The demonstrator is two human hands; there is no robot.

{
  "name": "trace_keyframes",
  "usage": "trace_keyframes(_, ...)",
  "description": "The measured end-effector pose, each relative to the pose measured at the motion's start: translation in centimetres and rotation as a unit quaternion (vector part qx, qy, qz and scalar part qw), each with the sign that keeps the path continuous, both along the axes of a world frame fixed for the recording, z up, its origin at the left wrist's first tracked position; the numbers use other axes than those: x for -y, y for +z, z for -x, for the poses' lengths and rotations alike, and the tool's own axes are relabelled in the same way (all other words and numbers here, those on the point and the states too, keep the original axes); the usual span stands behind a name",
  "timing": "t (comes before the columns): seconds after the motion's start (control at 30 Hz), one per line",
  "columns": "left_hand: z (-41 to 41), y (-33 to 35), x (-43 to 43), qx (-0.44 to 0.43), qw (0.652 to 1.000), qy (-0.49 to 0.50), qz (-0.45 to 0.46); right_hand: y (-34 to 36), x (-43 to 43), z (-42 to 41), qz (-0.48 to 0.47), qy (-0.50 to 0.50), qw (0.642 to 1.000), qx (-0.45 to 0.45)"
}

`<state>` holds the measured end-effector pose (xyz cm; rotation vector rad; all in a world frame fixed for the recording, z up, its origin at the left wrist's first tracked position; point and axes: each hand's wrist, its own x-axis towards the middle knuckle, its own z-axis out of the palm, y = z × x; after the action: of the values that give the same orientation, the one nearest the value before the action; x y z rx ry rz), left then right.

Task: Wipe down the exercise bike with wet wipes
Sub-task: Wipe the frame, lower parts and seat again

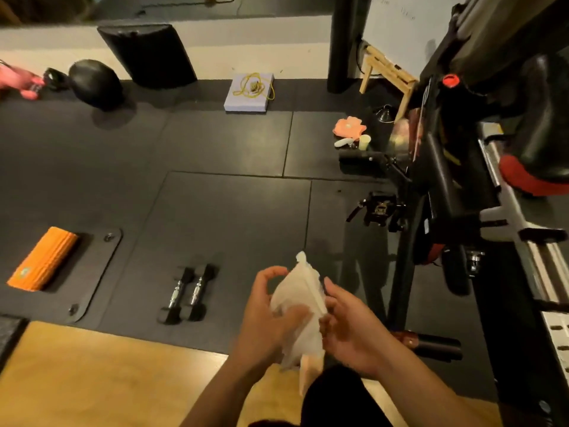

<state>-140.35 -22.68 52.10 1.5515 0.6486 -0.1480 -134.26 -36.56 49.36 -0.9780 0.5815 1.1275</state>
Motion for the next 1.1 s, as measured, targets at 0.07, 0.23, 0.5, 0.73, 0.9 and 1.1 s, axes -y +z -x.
trace_keyframes(0.07,-3.1,0.2,-2.1,0.034,0.999,-0.027,-0.012,0.5,-1.4,-2.9,-0.036,0.001,0.999,0.02)
trace_keyframes(0.23,-10.1,-1.0,-6.8,0.077,0.977,-0.131,-0.151,1.5,-4.8,-9.0,0.005,-0.05,0.992,0.113)
trace_keyframes(0.5,-22.4,-3.1,-13.8,0.165,0.917,-0.322,-0.166,2.2,-11.0,-17.5,0.069,-0.134,0.977,0.151)
trace_keyframes(0.73,-32.6,-0.3,-21.5,0.089,0.987,-0.135,0.016,4.7,-19.7,-24.3,0.069,-0.272,0.947,0.159)
trace_keyframes(0.9,-39.8,2.5,-27.6,-0.025,0.975,-0.144,0.168,6.1,-24.8,-29.3,0.082,-0.359,0.916,0.161)
trace_keyframes(1.1,-44.6,3.0,-33.5,0.009,0.949,-0.263,0.173,7.0,-29.5,-34.4,0.29,-0.361,0.866,0.189)
